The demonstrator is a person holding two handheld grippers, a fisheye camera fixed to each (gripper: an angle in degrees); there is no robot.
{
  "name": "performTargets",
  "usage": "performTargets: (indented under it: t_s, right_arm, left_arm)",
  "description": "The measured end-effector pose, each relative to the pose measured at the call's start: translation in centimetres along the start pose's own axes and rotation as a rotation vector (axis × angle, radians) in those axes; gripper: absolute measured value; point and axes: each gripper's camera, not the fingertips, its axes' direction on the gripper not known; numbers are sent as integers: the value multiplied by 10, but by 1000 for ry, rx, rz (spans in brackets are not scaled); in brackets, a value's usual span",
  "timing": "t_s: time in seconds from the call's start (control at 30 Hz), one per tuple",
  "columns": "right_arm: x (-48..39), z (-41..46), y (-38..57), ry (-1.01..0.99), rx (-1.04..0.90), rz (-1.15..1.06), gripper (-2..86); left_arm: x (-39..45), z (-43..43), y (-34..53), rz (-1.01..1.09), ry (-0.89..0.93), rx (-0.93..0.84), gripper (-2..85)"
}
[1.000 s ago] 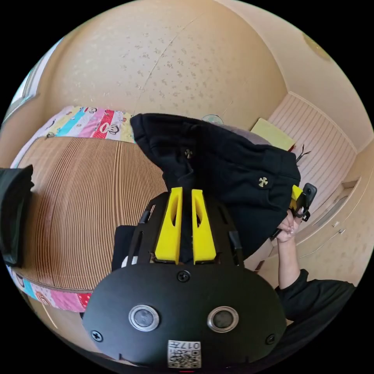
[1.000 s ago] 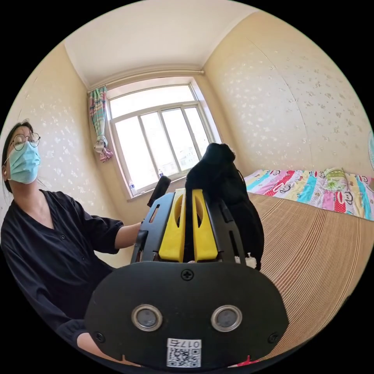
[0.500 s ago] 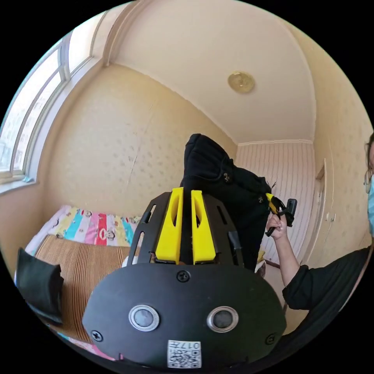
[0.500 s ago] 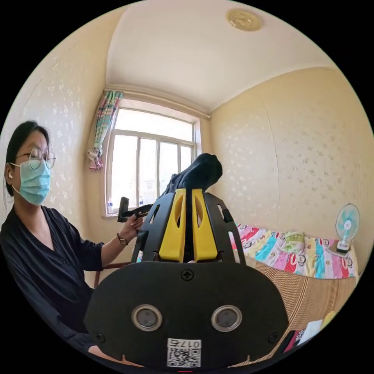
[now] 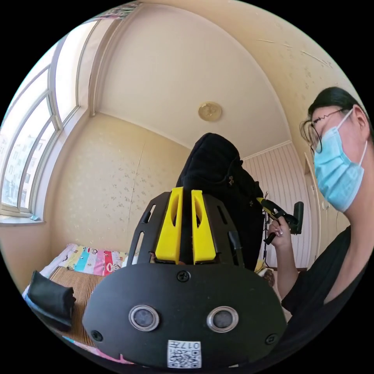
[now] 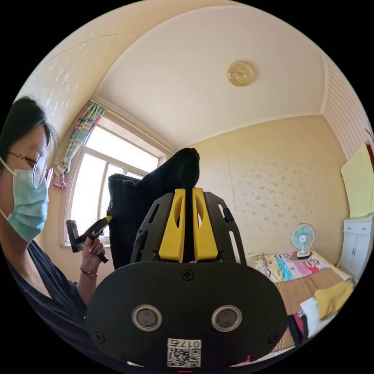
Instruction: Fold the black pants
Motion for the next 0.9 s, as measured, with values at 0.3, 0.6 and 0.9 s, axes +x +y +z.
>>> performTargets:
  t_s: [0.3,0.6,0.9]
  right_arm:
    - [50,43,116,200,-44,159,29]
    - [309,463,34,462,-412,194,21]
    - [368,461,294,207,-886,149,43]
  left_arm:
    - [-29,76,46,-19,-119,-290,43]
    - [-260,449,-34,-166,-234,-556,65]
    - [-341,445,222,-241,-87,-1161,110]
